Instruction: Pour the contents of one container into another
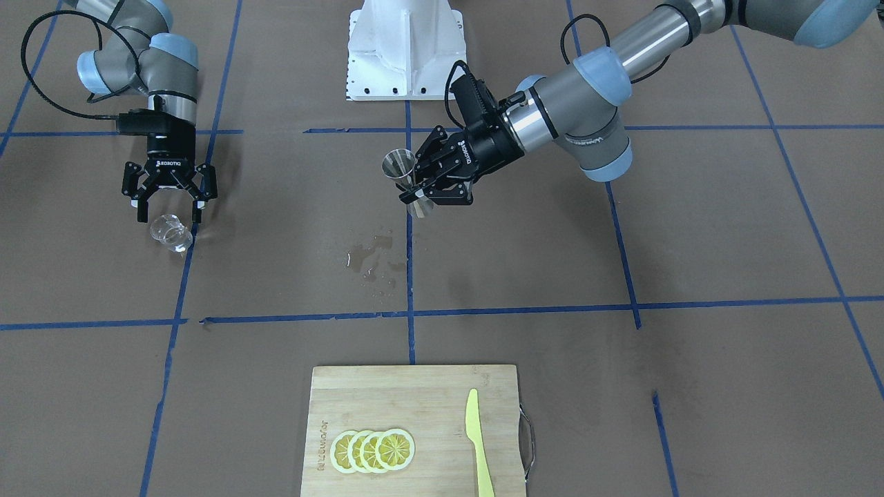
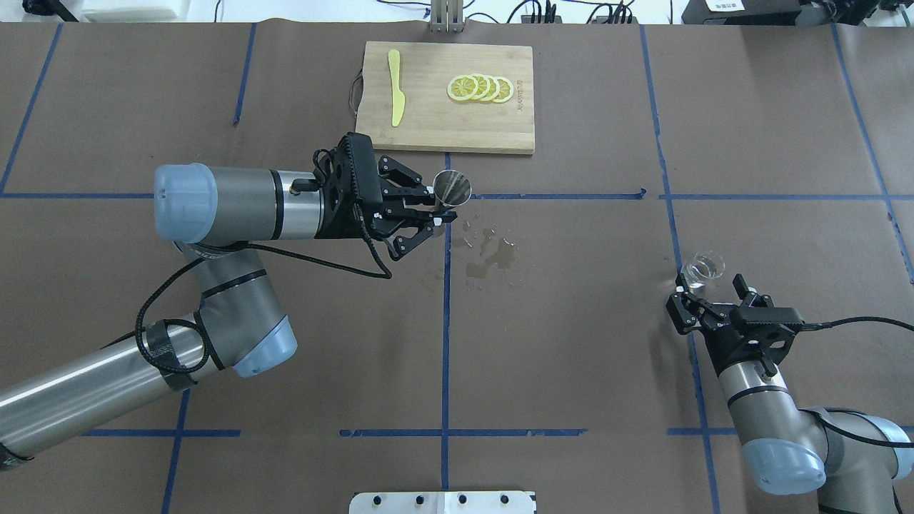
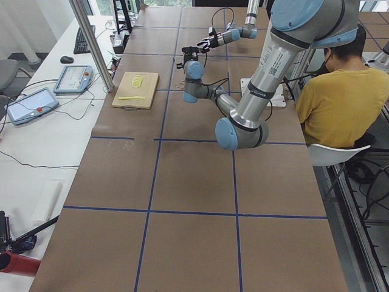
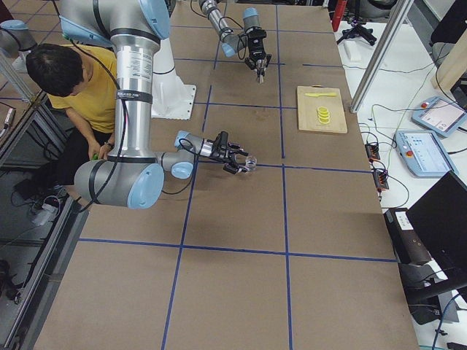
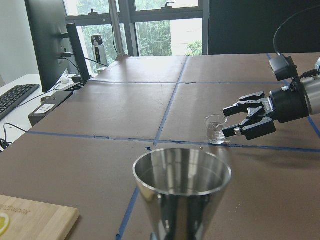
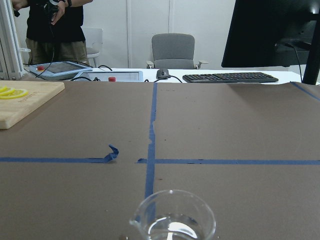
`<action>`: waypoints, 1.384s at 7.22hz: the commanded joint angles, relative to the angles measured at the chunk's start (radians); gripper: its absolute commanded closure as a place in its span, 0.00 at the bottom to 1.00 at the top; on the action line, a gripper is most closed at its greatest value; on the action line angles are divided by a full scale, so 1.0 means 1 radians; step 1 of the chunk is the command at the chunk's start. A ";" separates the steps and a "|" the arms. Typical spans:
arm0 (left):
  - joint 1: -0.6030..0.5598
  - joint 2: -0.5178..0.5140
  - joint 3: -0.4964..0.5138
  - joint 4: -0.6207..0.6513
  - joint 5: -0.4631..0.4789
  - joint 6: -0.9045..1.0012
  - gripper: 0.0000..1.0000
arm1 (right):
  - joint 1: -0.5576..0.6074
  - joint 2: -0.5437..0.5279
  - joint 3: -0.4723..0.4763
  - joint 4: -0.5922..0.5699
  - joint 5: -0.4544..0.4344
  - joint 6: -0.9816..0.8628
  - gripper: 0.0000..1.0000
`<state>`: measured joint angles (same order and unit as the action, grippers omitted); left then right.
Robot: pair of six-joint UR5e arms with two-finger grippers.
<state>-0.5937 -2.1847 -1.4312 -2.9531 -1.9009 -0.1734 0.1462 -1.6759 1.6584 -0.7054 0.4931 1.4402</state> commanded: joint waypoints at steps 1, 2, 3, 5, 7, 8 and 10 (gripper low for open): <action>0.000 0.000 0.000 -0.001 -0.001 0.000 1.00 | 0.001 0.027 -0.029 0.000 -0.001 -0.012 0.00; 0.000 0.009 0.000 -0.004 -0.003 0.002 1.00 | 0.001 0.038 -0.038 0.000 -0.001 -0.012 0.00; 0.000 0.011 0.000 -0.004 -0.003 0.002 1.00 | 0.004 0.041 -0.039 0.000 -0.001 -0.024 0.00; -0.002 0.011 -0.003 -0.004 -0.003 0.002 1.00 | 0.021 0.041 -0.039 0.001 0.001 -0.041 0.00; 0.000 0.011 -0.008 -0.006 -0.003 0.000 1.00 | 0.041 0.044 -0.054 0.003 0.005 -0.052 0.00; -0.002 0.011 -0.012 -0.006 -0.003 0.000 1.00 | 0.052 0.065 -0.068 0.003 0.008 -0.055 0.00; 0.000 0.016 -0.014 -0.006 -0.003 0.000 1.00 | 0.059 0.090 -0.092 0.006 0.008 -0.063 0.06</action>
<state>-0.5941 -2.1712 -1.4433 -2.9590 -1.9037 -0.1733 0.2001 -1.5971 1.5794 -0.7018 0.5011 1.3798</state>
